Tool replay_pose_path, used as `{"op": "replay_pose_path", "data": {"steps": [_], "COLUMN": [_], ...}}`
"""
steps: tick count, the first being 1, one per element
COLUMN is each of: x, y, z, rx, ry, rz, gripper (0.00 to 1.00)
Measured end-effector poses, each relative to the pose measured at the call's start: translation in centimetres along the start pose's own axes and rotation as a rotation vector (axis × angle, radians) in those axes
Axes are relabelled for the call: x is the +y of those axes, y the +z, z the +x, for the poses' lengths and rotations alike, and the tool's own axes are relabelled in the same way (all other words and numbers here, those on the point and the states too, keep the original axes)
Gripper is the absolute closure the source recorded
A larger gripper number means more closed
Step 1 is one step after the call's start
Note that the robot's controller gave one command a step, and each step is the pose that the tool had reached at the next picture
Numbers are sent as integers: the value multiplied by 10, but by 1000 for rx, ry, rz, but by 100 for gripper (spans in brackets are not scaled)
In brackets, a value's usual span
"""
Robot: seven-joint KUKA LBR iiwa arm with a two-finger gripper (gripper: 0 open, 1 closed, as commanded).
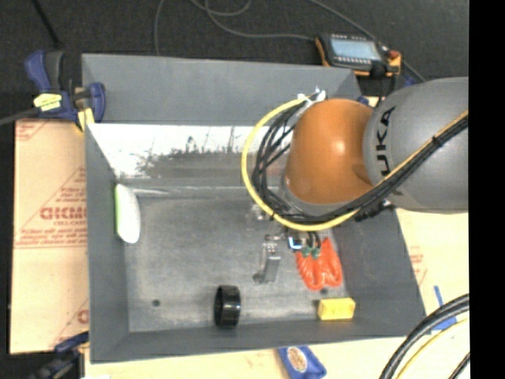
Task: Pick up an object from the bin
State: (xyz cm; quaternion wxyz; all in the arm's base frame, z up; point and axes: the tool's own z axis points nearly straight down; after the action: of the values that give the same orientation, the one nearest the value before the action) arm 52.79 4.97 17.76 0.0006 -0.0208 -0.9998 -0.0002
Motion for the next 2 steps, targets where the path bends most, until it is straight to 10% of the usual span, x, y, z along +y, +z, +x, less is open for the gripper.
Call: {"op": "replay_pose_path", "data": {"steps": [2], "x": [4], "y": [70], "z": [24], "rx": [1], "ry": [79], "rz": [2], "gripper": [0]}}
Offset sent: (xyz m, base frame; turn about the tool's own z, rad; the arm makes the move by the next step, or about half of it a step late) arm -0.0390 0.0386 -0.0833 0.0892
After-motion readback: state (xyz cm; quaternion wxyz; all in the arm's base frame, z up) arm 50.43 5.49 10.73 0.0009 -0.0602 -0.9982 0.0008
